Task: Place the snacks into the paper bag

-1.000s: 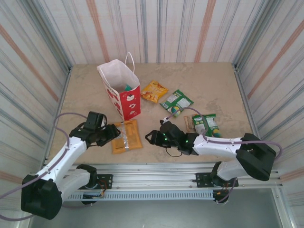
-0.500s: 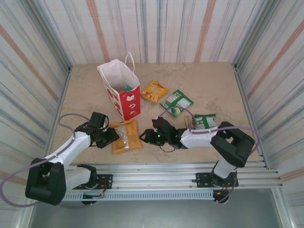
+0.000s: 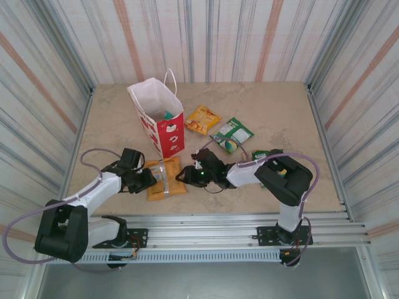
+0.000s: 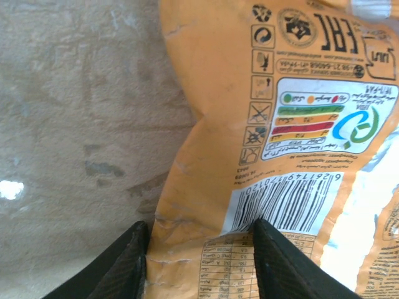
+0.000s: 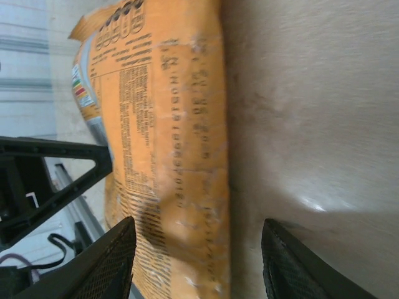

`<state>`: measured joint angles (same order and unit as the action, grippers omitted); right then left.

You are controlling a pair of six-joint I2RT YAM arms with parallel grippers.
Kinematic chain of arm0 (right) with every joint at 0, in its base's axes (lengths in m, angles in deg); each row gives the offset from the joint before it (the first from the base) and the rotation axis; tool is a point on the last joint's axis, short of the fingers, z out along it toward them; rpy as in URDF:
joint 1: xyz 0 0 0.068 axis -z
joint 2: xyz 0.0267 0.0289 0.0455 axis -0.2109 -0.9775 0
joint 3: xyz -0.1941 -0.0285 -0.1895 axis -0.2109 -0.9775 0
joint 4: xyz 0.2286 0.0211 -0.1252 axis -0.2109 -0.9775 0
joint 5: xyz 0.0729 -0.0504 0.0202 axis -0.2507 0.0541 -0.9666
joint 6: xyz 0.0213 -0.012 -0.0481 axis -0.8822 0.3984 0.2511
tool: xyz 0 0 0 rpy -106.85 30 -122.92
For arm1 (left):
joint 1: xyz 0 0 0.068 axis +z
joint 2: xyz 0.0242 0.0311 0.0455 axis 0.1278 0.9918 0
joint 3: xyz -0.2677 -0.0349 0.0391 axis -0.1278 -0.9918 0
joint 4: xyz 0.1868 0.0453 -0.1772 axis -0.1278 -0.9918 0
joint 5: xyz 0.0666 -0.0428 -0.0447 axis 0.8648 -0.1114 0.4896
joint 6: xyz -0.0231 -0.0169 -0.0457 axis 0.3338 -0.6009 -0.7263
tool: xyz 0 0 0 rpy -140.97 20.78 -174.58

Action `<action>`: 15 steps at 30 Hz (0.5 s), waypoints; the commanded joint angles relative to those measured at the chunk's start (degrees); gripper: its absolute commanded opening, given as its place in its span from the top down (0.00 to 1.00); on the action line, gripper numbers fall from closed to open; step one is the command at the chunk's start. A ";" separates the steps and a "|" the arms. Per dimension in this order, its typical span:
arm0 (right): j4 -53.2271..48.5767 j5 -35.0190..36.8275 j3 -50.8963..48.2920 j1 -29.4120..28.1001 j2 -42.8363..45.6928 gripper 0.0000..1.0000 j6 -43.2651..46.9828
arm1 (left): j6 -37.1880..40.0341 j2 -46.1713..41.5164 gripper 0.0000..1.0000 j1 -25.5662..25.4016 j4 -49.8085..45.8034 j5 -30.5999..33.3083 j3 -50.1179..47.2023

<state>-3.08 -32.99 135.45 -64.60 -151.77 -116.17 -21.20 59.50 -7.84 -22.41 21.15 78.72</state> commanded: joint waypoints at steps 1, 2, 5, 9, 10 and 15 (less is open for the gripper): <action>1.42 -3.52 0.86 0.22 -2.91 0.45 0.47 | 1.64 2.63 0.55 -0.62 -0.29 0.35 -1.64; 2.09 -4.06 1.08 0.22 -3.45 0.45 0.29 | 1.63 2.91 0.56 -0.64 -0.02 0.25 -1.72; 3.77 -5.70 1.70 0.22 -5.04 0.45 -0.15 | 1.77 3.86 0.56 -0.88 0.69 -0.11 -1.75; 4.71 -7.82 3.27 -0.02 -6.94 0.48 -0.37 | 1.98 5.13 0.56 -1.40 1.07 -0.61 -1.35; 4.67 -7.79 3.35 -0.15 -6.98 0.49 -0.33 | 1.93 5.25 0.56 -1.68 1.07 -0.71 -1.20; 4.57 -6.32 1.94 -0.13 -5.17 0.63 -0.11 | 1.54 4.30 0.56 -2.28 0.51 -0.65 -0.64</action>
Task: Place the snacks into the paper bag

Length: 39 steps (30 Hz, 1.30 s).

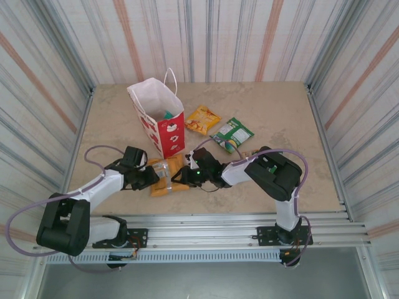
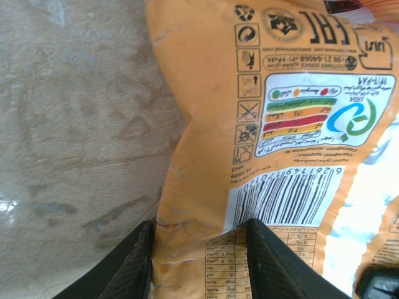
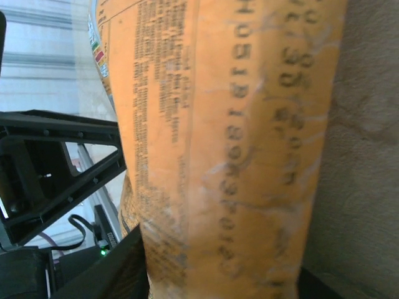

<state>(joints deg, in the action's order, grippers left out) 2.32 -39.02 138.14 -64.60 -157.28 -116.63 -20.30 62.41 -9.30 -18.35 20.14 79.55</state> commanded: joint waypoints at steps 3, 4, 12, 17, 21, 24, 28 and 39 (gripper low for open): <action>-1.18 0.70 -2.28 -0.20 2.39 0.71 0.52 | 0.75 0.06 0.55 -0.88 -5.17 0.95 -0.45; -1.36 1.00 -2.85 -0.22 3.17 0.73 0.59 | 0.94 -0.46 0.55 -0.90 -6.06 1.19 0.08; -3.93 5.44 -7.41 -1.27 10.73 0.85 1.11 | 1.43 -7.80 0.50 -0.87 -12.96 2.09 5.06; -6.92 8.51 -10.20 -1.63 17.53 0.92 1.72 | 2.23 -11.82 0.44 -0.88 -18.19 3.01 9.82; -13.35 10.83 -10.61 -1.87 24.04 0.93 4.21 | 3.08 -13.80 0.42 -0.88 -21.12 3.10 14.09; -18.71 13.39 -10.59 -1.72 29.45 0.95 6.06 | 4.06 -13.88 0.41 -0.86 -22.48 3.04 17.79; -26.74 16.38 -9.37 -0.64 36.70 0.96 9.22 | 5.64 -12.93 0.41 -0.89 -25.33 3.18 23.98; -44.73 20.34 2.15 5.46 49.60 0.96 20.73 | 11.14 -9.30 0.34 0.84 -30.58 6.24 42.97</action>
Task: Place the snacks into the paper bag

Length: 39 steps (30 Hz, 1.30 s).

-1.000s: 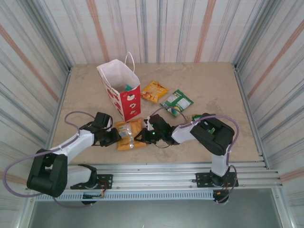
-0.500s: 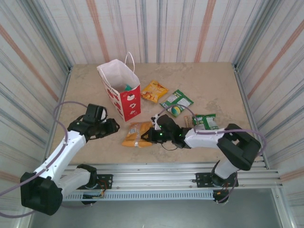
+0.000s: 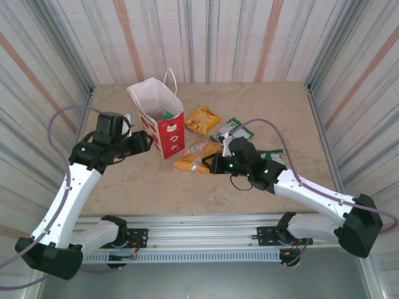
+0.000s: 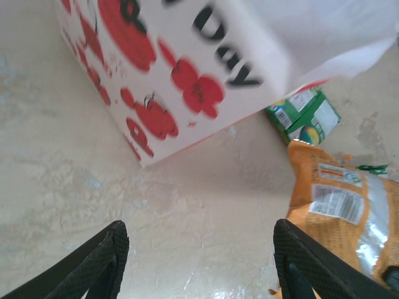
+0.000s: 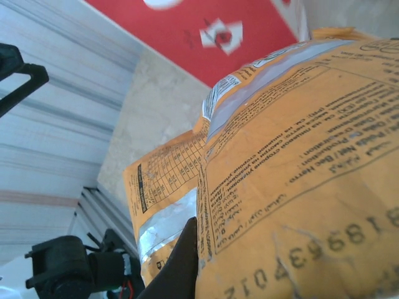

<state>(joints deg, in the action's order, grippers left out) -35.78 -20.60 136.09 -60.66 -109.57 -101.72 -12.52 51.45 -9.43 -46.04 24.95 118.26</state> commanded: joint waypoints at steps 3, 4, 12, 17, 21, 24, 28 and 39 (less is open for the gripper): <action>-9.51 2.50 8.99 2.92 2.33 0.96 9.06 | 4.72 3.96 0.34 1.86 -3.36 1.53 8.91; -10.01 2.62 10.41 3.37 2.27 0.96 10.05 | 4.94 4.57 0.33 2.15 -3.42 1.45 10.13; -13.49 3.13 26.15 5.67 -4.00 0.95 18.84 | 3.14 7.68 0.31 7.14 0.53 -2.07 15.35; -14.23 4.41 36.61 5.84 -10.87 0.96 24.90 | 3.20 10.07 0.30 8.32 2.74 -3.78 17.41; -14.62 5.93 42.88 6.08 -15.75 0.95 29.16 | 3.65 12.67 0.30 8.84 4.53 -4.63 19.16; -13.91 6.72 46.80 6.11 -19.57 0.95 32.25 | 3.83 15.44 0.32 9.73 5.83 -6.05 20.62; -12.59 7.91 51.25 5.90 -24.63 0.95 38.03 | 4.76 19.08 0.37 10.18 6.70 -5.91 23.00; -13.04 15.10 65.99 1.90 -40.54 0.94 59.23 | 5.69 21.95 0.95 11.59 8.25 -6.80 23.95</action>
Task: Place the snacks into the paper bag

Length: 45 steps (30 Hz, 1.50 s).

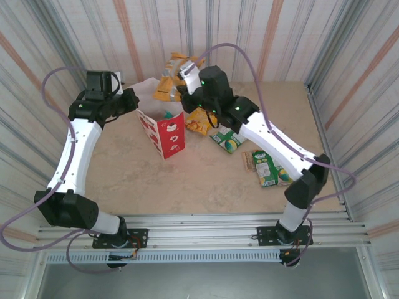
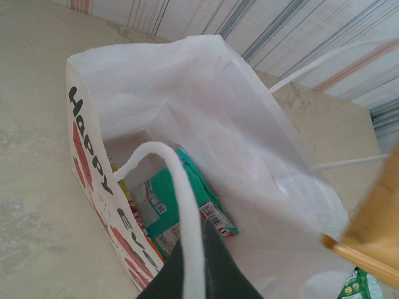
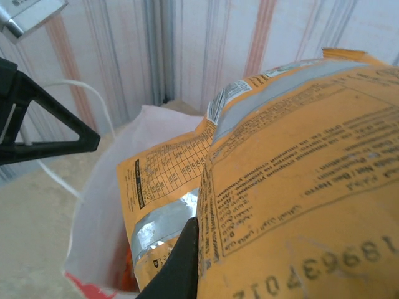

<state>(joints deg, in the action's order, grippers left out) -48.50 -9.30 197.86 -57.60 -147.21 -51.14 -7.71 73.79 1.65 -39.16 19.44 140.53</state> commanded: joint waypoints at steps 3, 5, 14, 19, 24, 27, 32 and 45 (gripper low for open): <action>-2.09 6.87 8.62 -2.15 -7.58 0.94 12.17 | 1.07 -0.27 0.96 0.50 1.46 -1.60 1.51; -3.55 8.08 11.13 -2.56 -10.24 0.93 13.56 | 1.06 -0.14 0.96 0.51 1.37 -2.08 1.38; -6.76 6.64 13.56 -4.51 -13.74 0.65 15.53 | 1.41 -0.49 0.95 0.51 1.46 -2.55 0.60; -6.80 6.24 11.93 -5.12 -11.27 0.48 15.95 | 1.93 -0.64 0.95 0.50 1.81 -2.34 -0.36; -6.09 2.15 7.73 -4.59 -6.23 0.47 12.56 | 2.27 -0.31 0.94 0.51 1.90 -2.87 -0.99; -4.86 -2.02 4.39 -3.81 -3.46 0.47 8.78 | 2.31 -0.37 0.93 0.46 1.79 -3.16 -1.22; -4.76 -3.68 3.49 -2.34 -3.35 0.42 3.81 | 1.94 -0.56 0.92 0.51 1.99 -3.91 -1.43; -9.94 -8.59 18.87 -1.02 -16.48 0.29 -5.36 | 1.37 -0.72 0.92 0.24 2.34 -4.83 -1.93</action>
<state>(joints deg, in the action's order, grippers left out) -56.34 -14.83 213.81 -58.89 -161.00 -53.35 -6.64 73.79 1.67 -37.67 15.77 139.20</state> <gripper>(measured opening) 0.709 0.079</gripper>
